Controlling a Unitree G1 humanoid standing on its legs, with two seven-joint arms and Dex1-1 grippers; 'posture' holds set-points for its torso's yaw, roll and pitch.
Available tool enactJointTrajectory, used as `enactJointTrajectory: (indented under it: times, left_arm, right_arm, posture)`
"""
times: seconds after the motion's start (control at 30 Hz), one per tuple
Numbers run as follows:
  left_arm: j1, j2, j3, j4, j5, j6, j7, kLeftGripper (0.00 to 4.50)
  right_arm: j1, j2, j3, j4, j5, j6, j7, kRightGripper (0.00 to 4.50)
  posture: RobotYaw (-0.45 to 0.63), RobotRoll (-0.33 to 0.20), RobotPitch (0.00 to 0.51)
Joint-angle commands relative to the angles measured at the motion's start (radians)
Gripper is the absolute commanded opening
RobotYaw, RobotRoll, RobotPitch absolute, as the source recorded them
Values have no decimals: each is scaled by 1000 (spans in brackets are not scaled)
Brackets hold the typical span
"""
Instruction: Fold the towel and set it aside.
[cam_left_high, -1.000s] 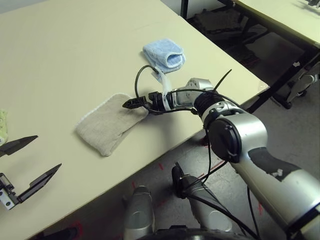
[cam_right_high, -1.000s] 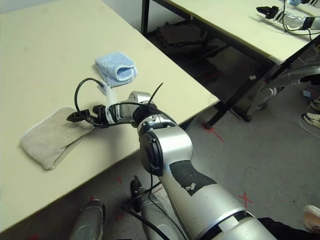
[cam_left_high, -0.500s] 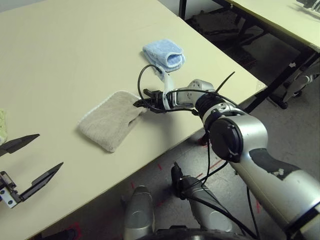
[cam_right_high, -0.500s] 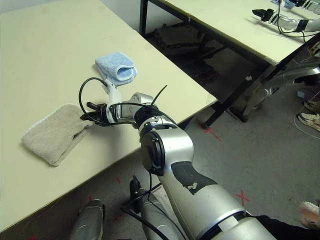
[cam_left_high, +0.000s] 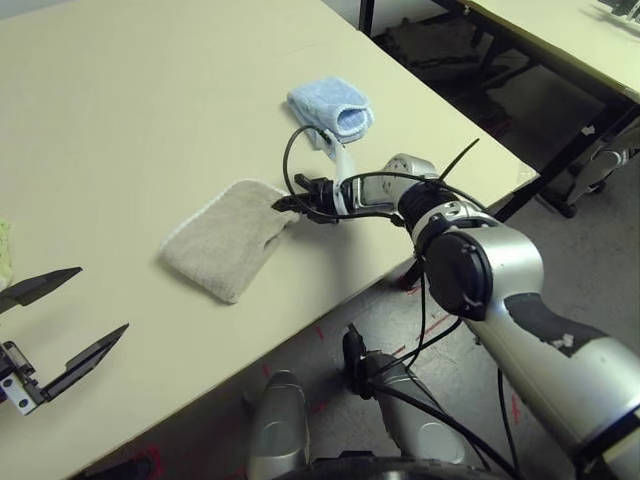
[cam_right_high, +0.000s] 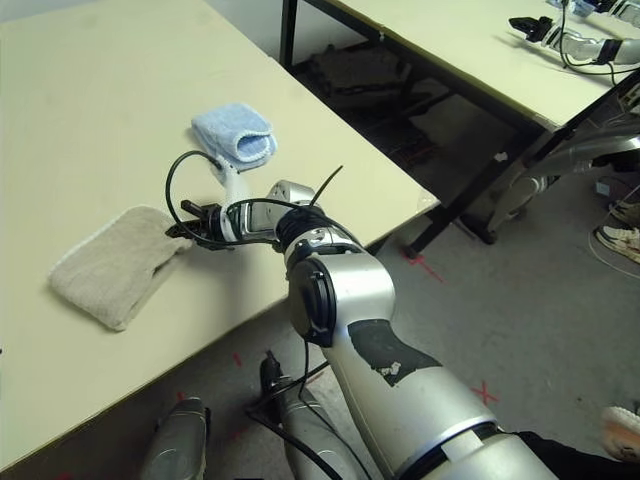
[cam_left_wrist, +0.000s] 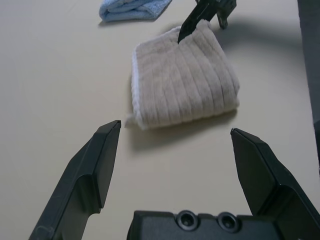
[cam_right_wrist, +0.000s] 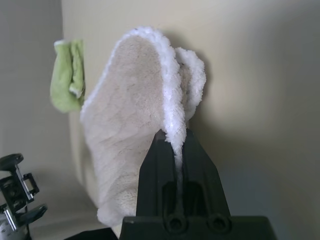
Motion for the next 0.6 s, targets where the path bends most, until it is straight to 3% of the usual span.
enactJointTrajectory:
  times: [0.03,0.6]
  left_arm:
    - [7,-4,-16,3,10,-6,-2,4500]
    - [-55,37,-52,51,27,-4,-8,4500]
  right_arm:
    - [-12,-34,8,8,-1,42,-4,36]
    - [-67,-98,-26,-7,58,147,58,36]
  posture:
    - [95,0,231]
    - [57,0,229]
